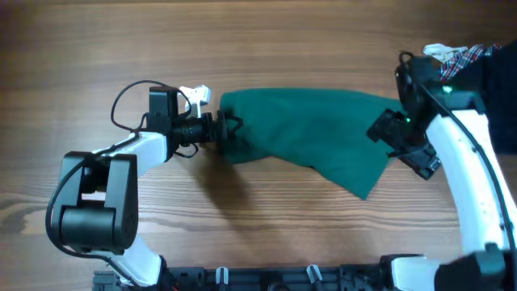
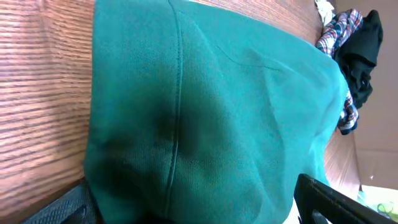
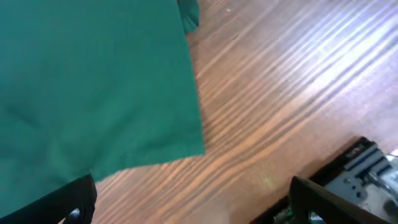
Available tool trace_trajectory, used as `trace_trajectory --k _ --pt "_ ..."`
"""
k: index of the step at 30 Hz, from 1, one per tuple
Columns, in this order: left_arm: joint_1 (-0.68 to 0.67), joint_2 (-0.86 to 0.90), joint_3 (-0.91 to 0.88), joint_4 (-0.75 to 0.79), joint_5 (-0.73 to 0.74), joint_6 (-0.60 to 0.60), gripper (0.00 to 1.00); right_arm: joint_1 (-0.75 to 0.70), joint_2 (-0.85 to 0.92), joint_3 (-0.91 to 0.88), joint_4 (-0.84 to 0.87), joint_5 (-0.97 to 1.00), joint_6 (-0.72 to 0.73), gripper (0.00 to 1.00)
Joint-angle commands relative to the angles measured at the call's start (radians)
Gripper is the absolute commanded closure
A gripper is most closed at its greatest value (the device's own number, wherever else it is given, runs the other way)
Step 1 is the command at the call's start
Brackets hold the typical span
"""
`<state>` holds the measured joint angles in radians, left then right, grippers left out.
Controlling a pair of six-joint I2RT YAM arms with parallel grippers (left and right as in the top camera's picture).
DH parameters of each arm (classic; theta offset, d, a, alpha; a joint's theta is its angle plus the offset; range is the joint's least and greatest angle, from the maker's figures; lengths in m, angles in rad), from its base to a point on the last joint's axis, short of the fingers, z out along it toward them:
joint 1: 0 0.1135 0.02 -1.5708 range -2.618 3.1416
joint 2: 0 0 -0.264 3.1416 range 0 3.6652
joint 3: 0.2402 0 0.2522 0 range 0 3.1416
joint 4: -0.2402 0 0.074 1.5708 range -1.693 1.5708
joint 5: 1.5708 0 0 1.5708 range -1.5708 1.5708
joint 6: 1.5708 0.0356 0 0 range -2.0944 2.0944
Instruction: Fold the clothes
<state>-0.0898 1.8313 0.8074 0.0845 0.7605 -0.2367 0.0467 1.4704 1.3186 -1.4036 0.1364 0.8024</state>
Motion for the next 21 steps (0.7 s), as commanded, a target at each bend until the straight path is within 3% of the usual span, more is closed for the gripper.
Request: trace_trajectory --k 1,6,13,21 --pt "-0.003 0.017 0.01 0.005 -0.01 0.02 0.0 -0.002 -0.08 -0.005 -0.033 0.022 0.035 0.0" --pt "-0.003 0.017 0.01 -0.012 -0.01 -0.018 0.0 -0.003 -0.102 -0.018 -0.067 0.026 0.064 0.0" --pt "-0.003 0.017 0.01 -0.014 -0.017 -0.018 0.0 -0.022 -0.125 -0.283 0.032 -0.092 0.14 0.0" --pt "-0.003 0.017 0.01 -0.014 -0.048 -0.018 0.0 -0.022 -0.375 -0.582 0.256 -0.321 0.095 0.0"
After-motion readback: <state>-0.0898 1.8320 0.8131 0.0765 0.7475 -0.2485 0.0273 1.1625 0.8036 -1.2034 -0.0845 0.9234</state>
